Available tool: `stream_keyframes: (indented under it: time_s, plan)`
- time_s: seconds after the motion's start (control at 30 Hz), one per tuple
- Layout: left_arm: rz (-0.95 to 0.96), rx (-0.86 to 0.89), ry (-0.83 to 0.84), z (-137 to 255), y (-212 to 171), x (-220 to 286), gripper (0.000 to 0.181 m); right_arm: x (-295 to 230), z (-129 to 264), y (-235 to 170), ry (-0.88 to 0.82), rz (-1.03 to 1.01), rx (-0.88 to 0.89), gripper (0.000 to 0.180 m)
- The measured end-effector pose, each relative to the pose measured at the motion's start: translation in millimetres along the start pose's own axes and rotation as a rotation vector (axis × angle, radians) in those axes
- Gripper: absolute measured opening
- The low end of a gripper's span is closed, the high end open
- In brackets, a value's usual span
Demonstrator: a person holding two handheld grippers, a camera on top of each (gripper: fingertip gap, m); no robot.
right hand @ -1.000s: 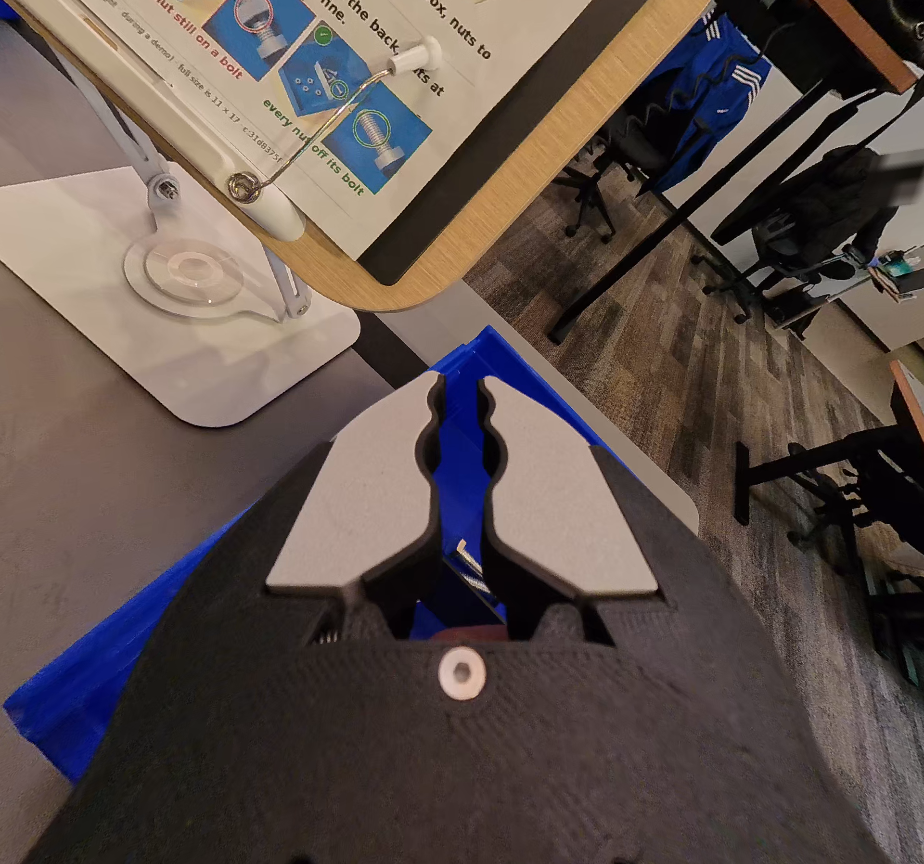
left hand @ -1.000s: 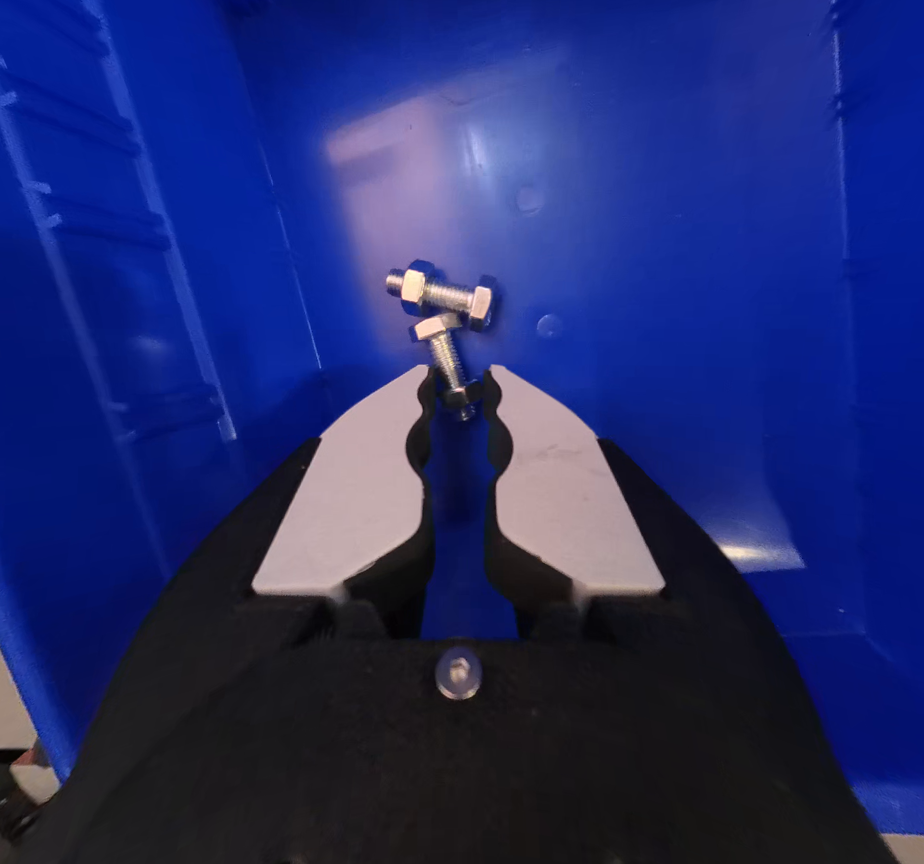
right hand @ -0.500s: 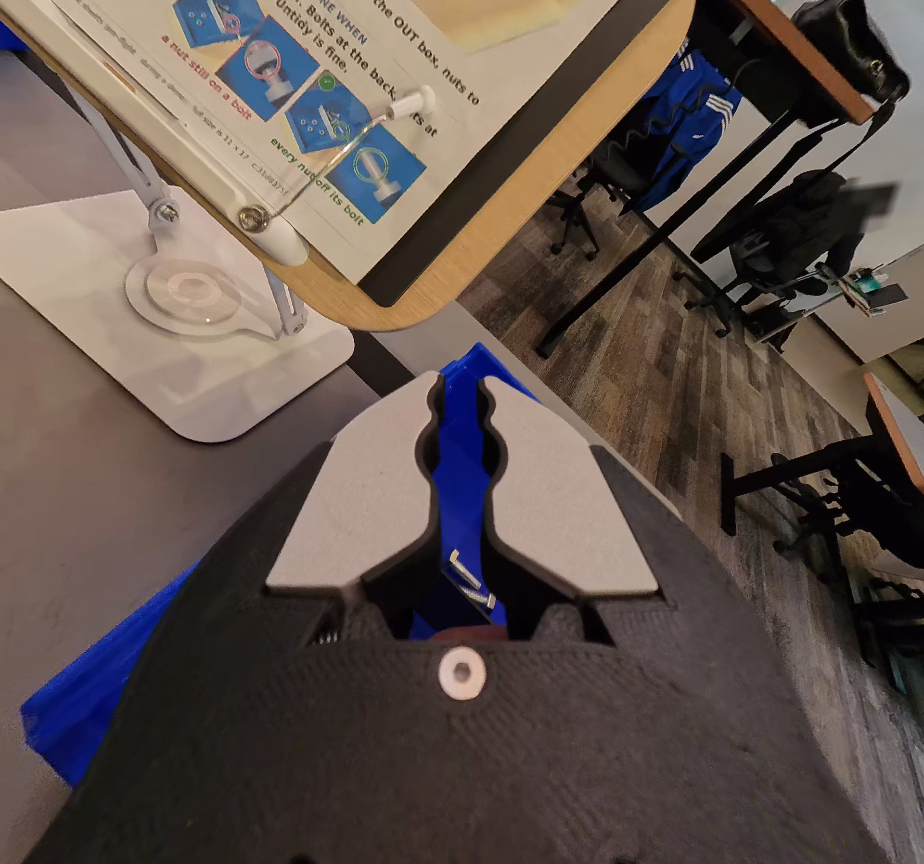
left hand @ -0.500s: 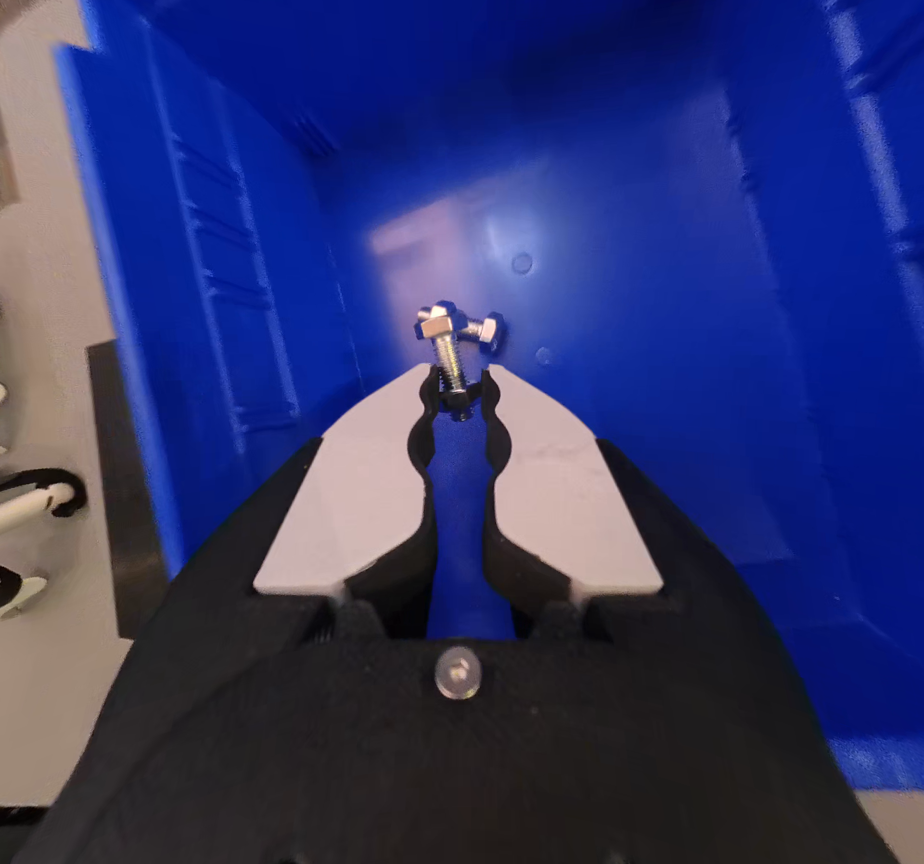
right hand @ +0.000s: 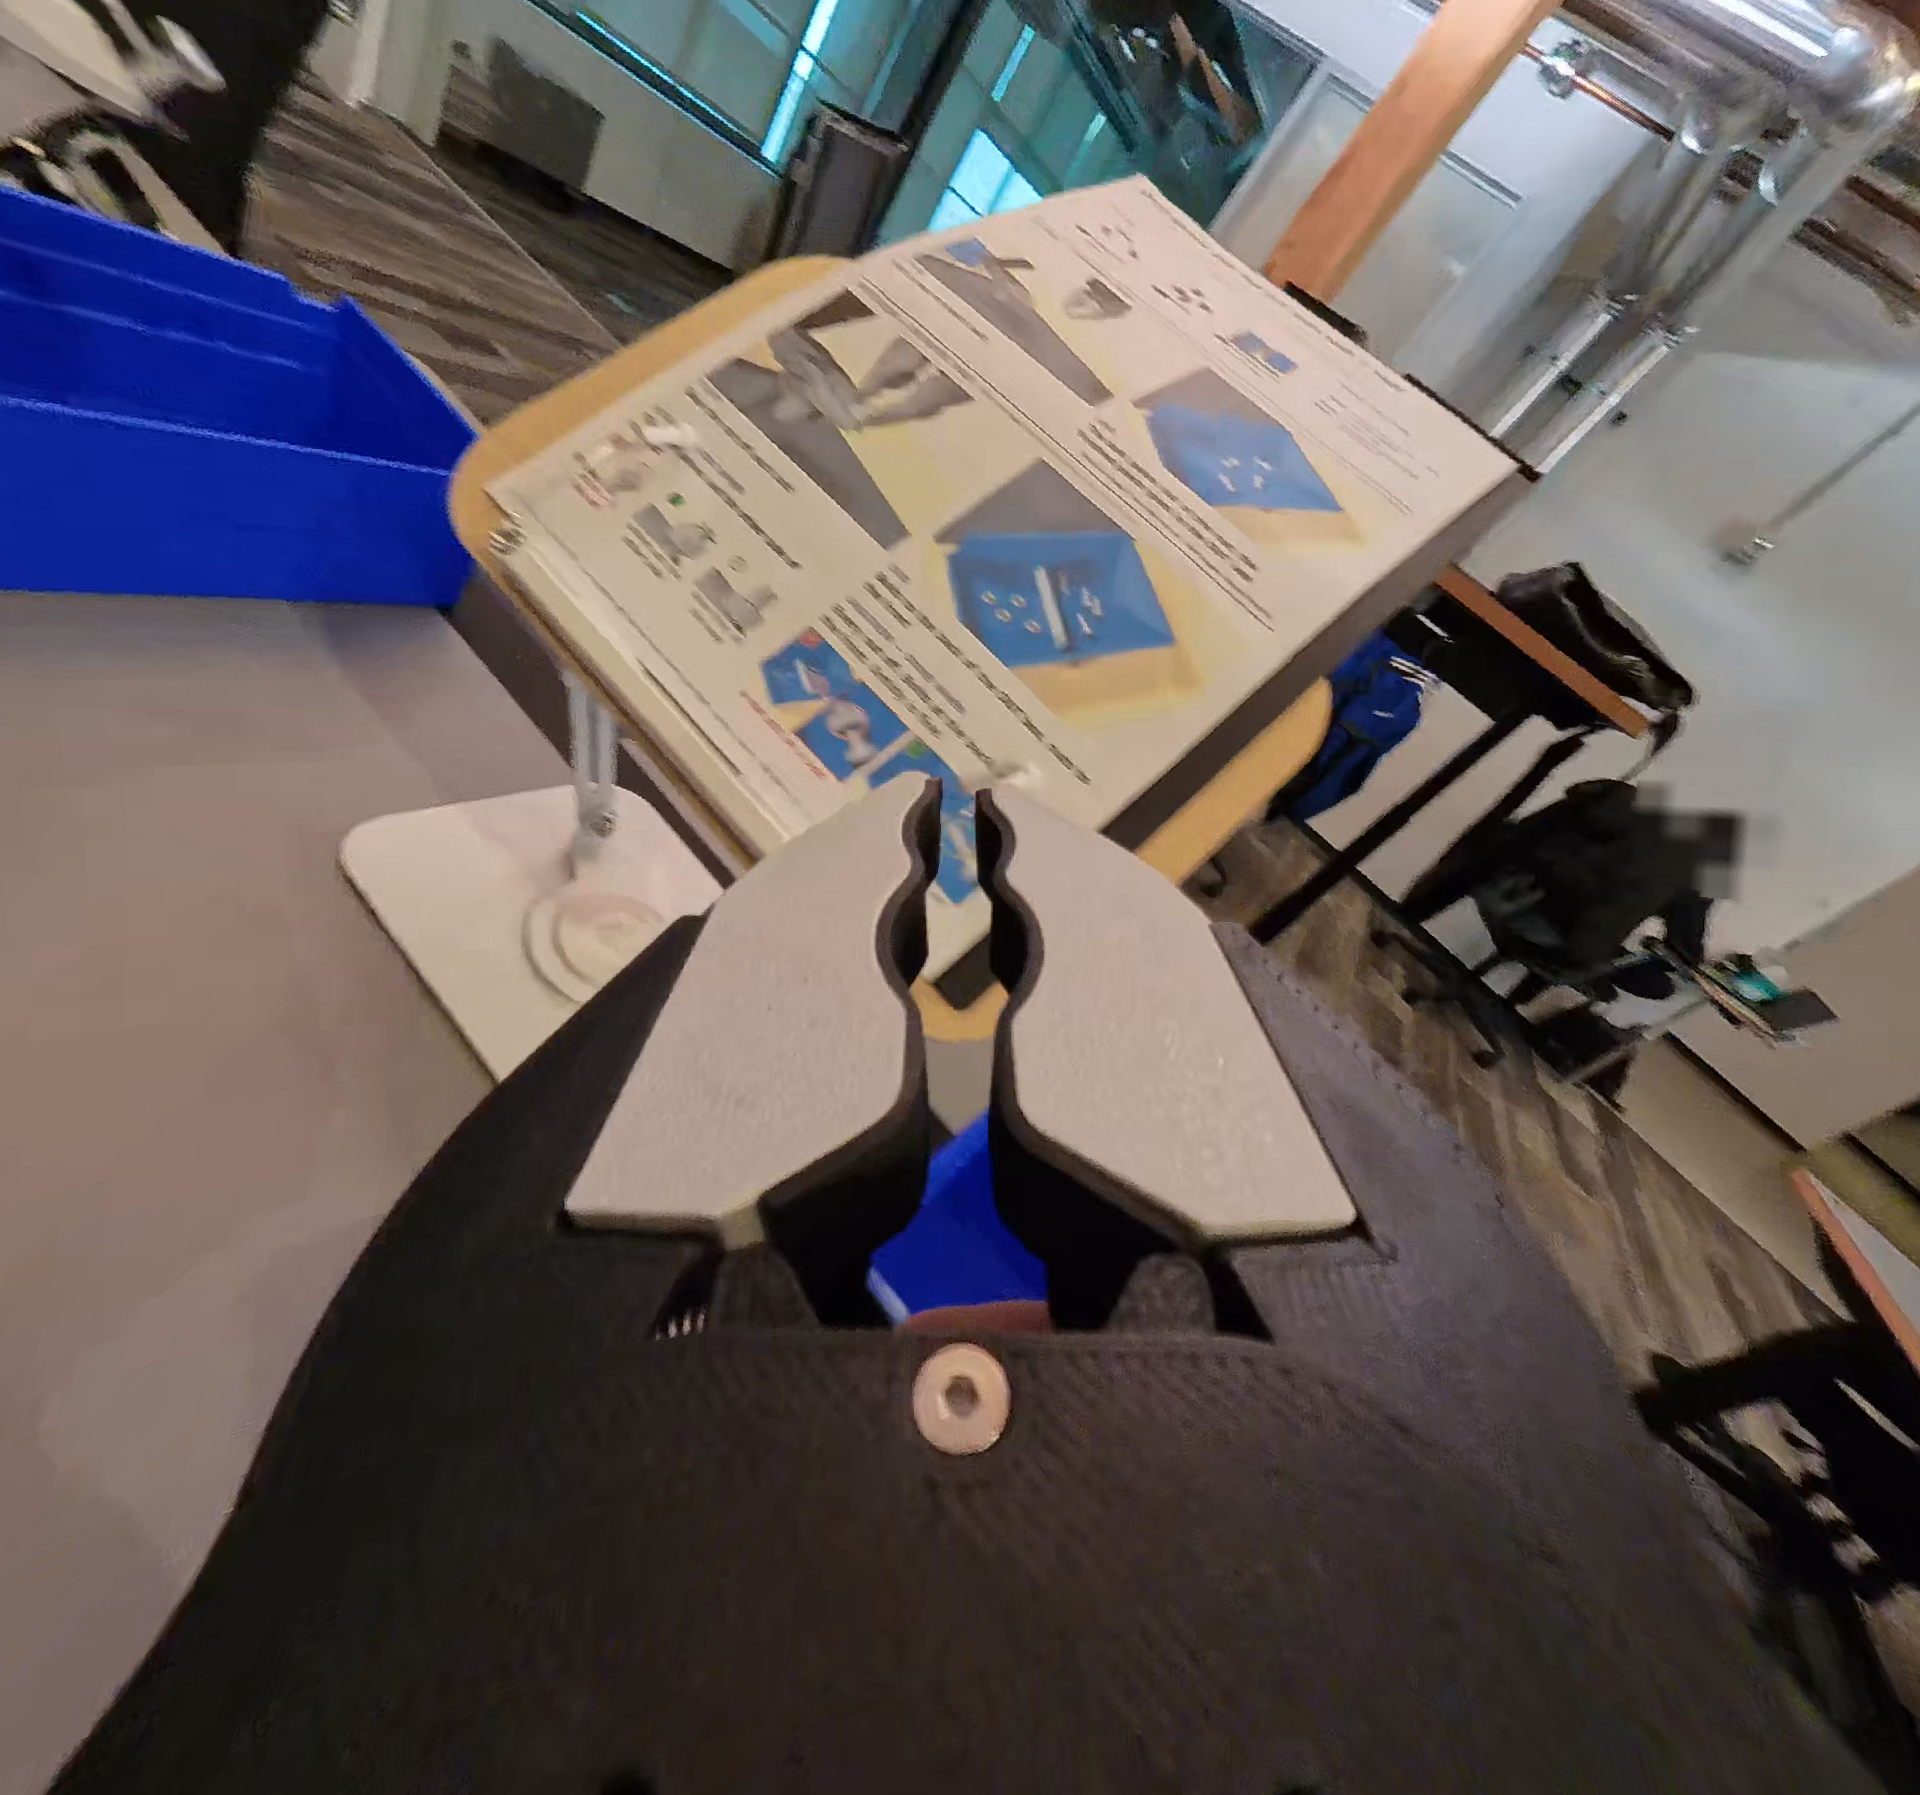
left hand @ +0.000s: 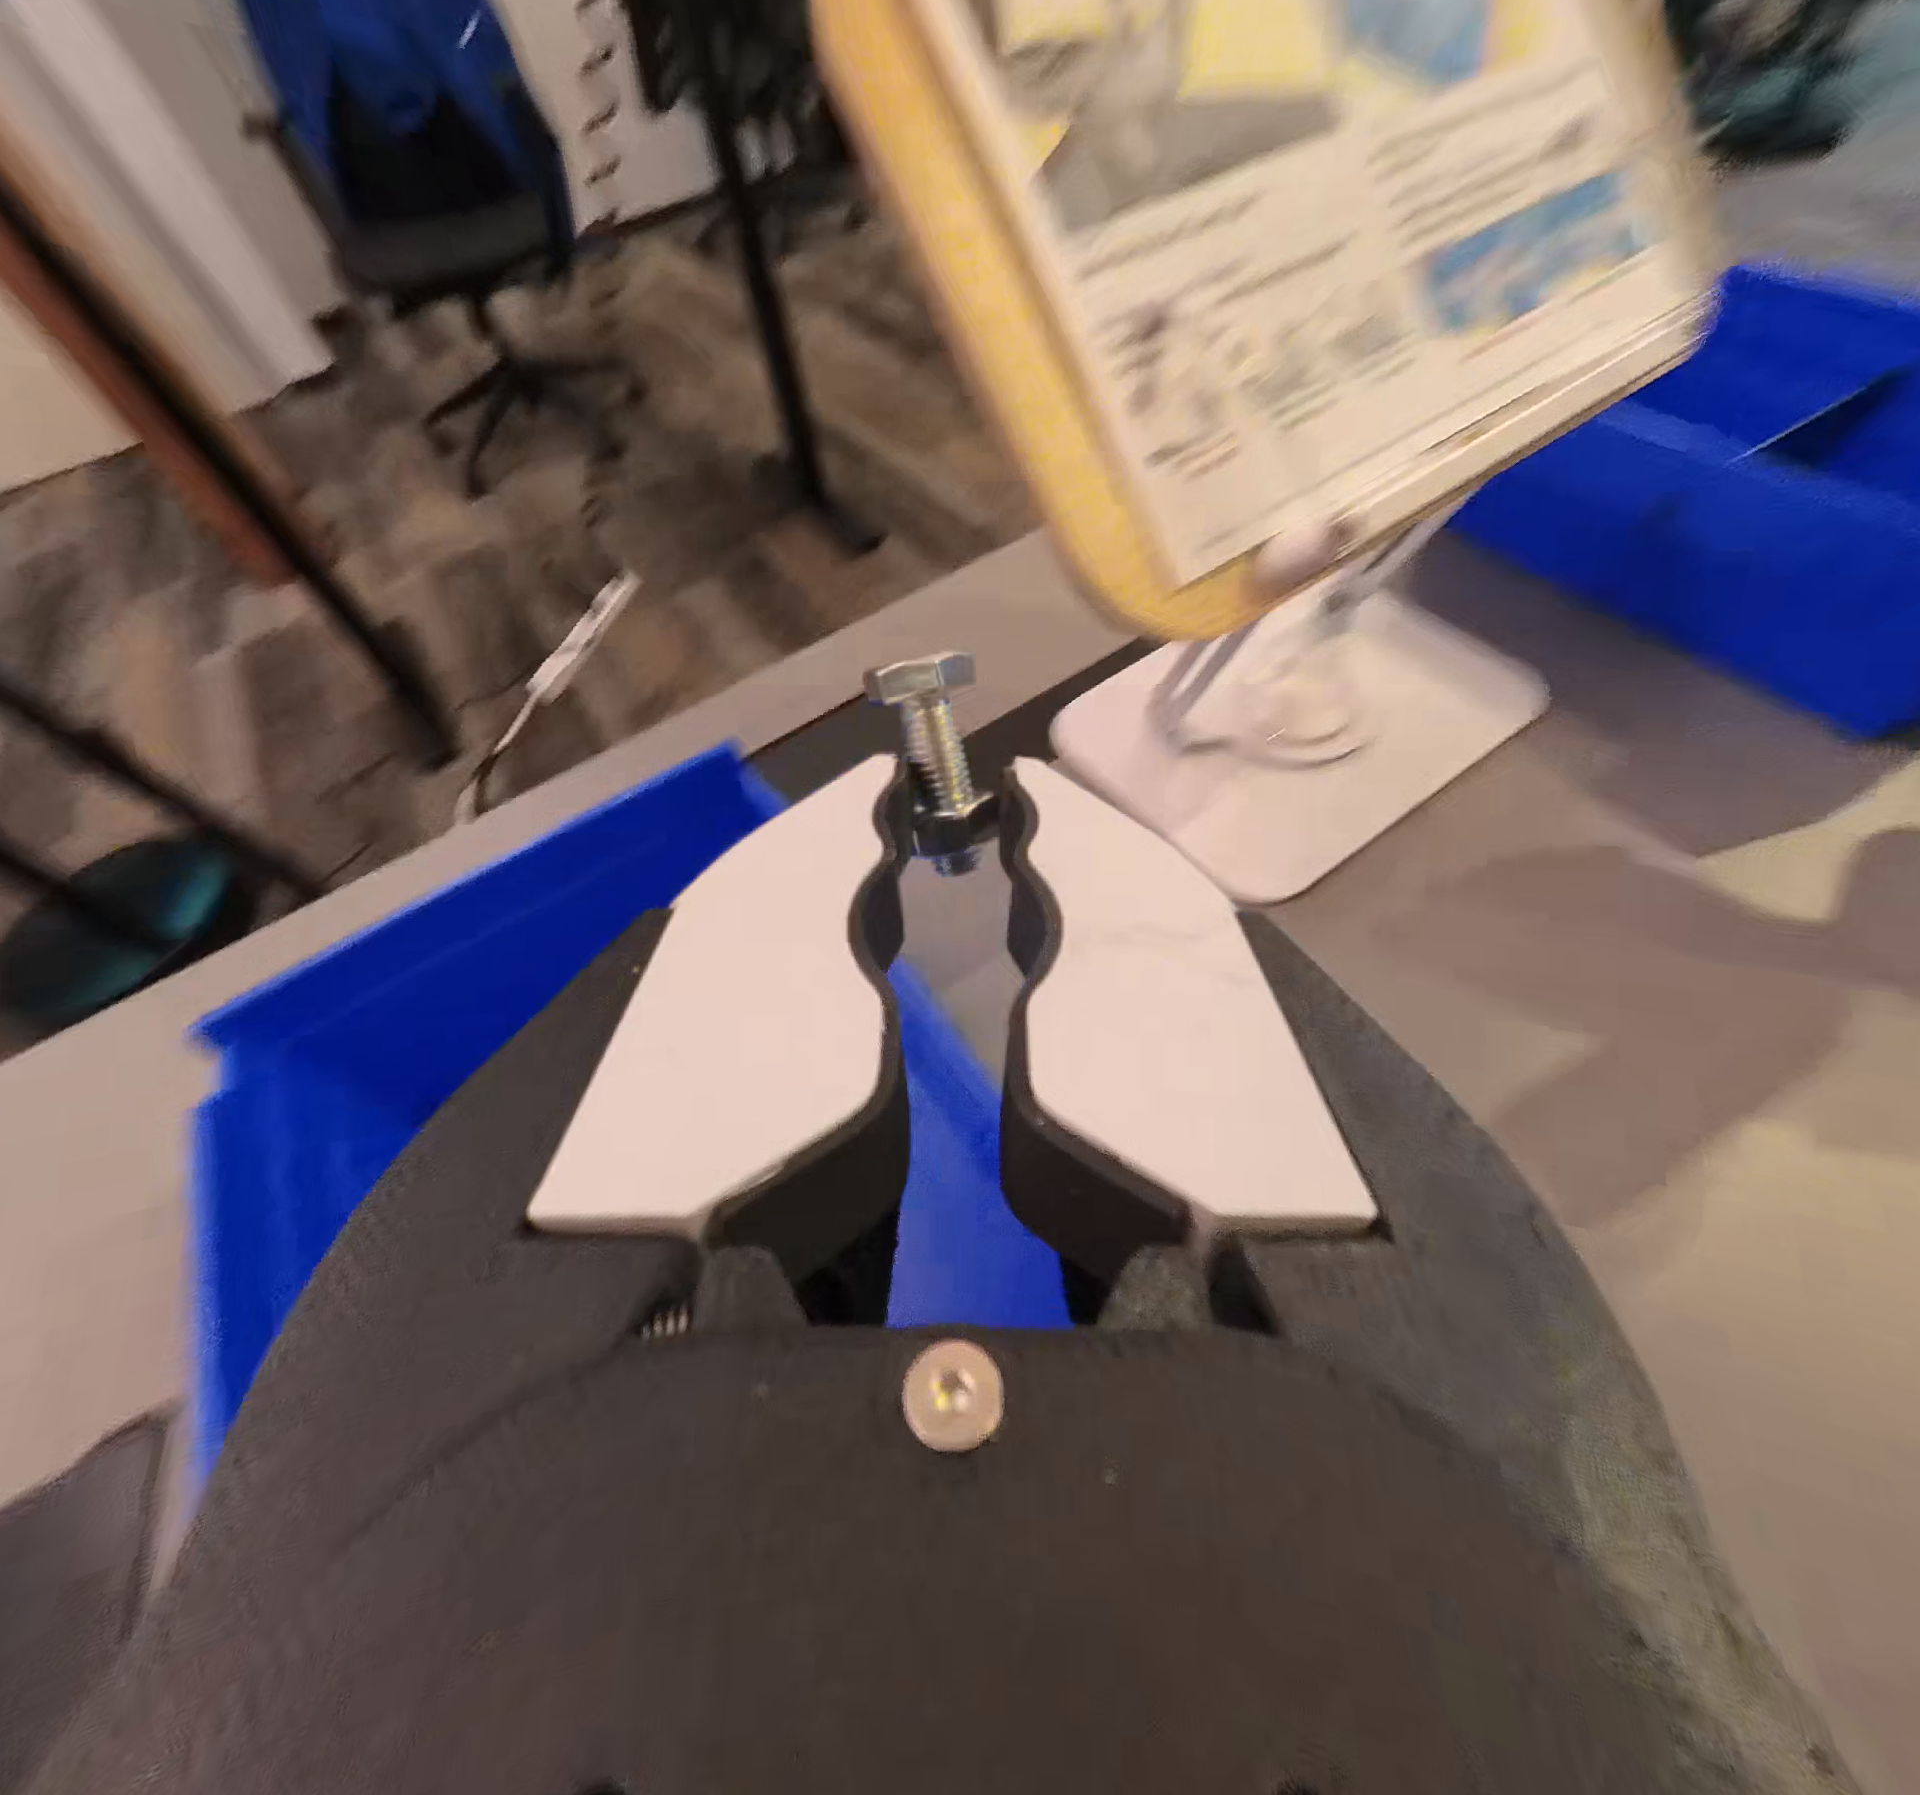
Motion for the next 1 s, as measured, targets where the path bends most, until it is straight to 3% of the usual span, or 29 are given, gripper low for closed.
stream_keyframes:
  time_s: [0.03,0.23,0.43,0.6,1.0]
  plan:
    - [0.015,0.046,-0.057,-0.8,7.4,11.4,0.015,-7.6,-1.1,4.6,0.031,-0.018,0.016,0.007]
    - [0.087,0.356,-0.434,-1.8,43.6,76.6,0.014,-77.9,-15.6,29.9,0.335,-0.21,0.13,0.011]
    - [0.215,0.559,-0.661,-5.5,59.3,116.6,0.013,-134.1,-44.7,34.8,0.516,-0.396,0.163,0.019]
    - [0.243,0.636,-0.693,-12.0,64.9,141.4,0.013,-159.7,-68.3,47.1,0.511,-0.44,0.193,0.024]
    - [0.26,0.619,-0.656,-29.0,59.8,174.6,0.013,-174.7,-90.8,72.7,0.395,-0.379,0.247,0.026]
Point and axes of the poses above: each gripper's, where its closed fingertips meet, z back along the fingers, y out of its top, x = y × z across the jaws, the point moved 4 cm from there along z, back along the fingers, and after that the axes turned 1 degree about -z, right-handed, at the moved point
